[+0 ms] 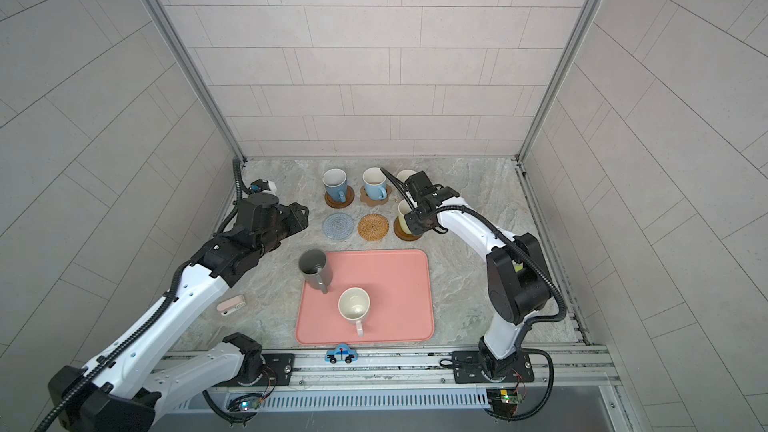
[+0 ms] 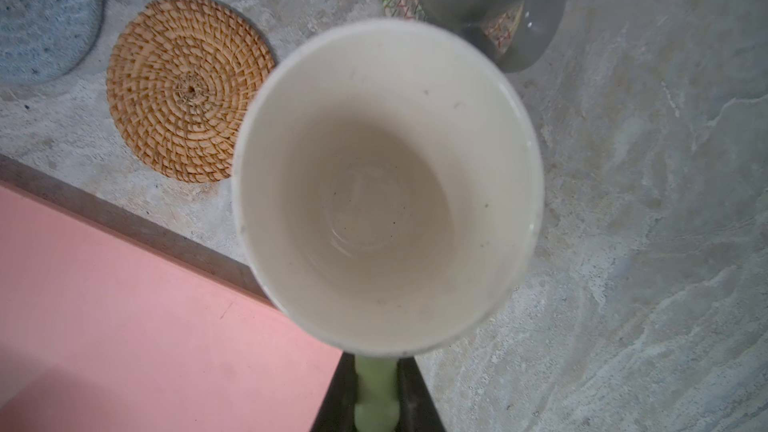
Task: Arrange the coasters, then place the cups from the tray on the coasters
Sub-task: 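Lower the held mug onto the brown wooden coaster nearest the tray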
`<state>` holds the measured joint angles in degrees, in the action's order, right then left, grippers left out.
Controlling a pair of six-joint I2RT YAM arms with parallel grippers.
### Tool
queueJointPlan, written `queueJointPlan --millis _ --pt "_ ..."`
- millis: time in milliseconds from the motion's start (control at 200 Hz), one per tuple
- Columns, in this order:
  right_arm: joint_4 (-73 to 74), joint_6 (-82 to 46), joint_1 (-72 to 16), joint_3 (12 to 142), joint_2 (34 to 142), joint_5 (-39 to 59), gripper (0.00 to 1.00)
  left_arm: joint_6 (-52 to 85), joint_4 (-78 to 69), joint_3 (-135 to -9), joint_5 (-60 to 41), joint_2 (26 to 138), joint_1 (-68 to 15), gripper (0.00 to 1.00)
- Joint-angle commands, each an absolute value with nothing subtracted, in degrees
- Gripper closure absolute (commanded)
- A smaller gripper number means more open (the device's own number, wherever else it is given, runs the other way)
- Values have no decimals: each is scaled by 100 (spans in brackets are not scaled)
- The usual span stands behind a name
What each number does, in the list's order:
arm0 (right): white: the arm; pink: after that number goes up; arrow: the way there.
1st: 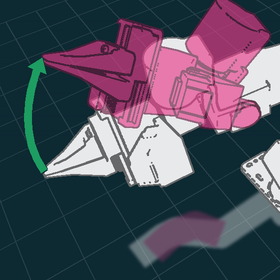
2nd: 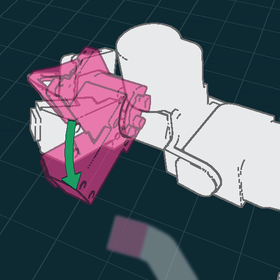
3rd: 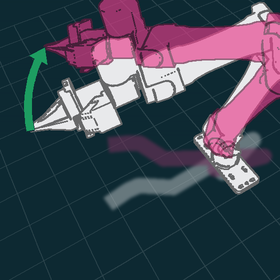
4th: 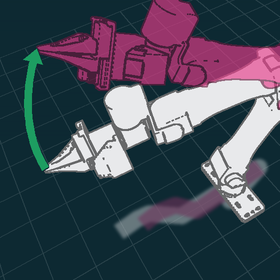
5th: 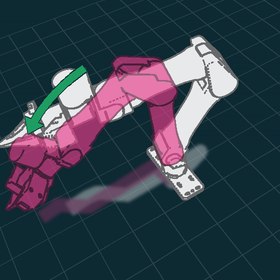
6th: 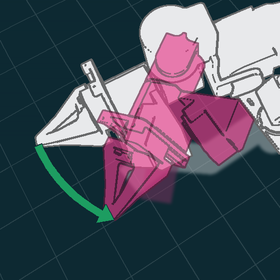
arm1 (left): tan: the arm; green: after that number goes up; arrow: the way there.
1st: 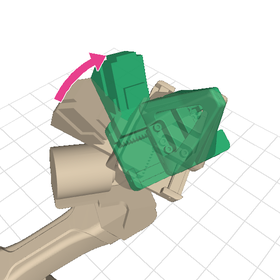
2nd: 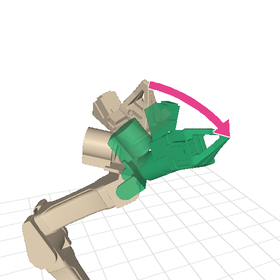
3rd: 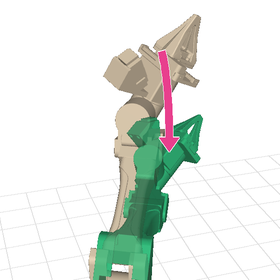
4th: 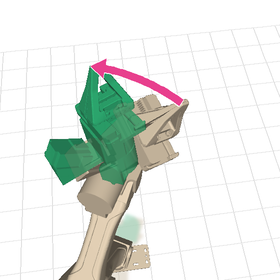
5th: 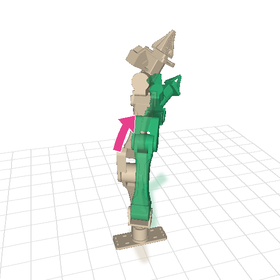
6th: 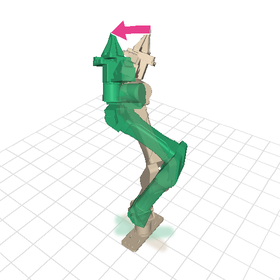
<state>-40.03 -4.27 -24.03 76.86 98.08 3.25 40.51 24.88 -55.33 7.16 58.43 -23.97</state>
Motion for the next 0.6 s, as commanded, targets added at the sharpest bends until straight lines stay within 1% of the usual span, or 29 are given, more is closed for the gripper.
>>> queueJointPlan --millis 0,590 --pt "-3683 -303 -2383 7857 9828 360 92 4122 2598 -5531 863 5748 -2371 45" --pt "-3664 -176 -2363 7754 9935 299 92 4122 2671 -5522 936 5664 -2373 45"
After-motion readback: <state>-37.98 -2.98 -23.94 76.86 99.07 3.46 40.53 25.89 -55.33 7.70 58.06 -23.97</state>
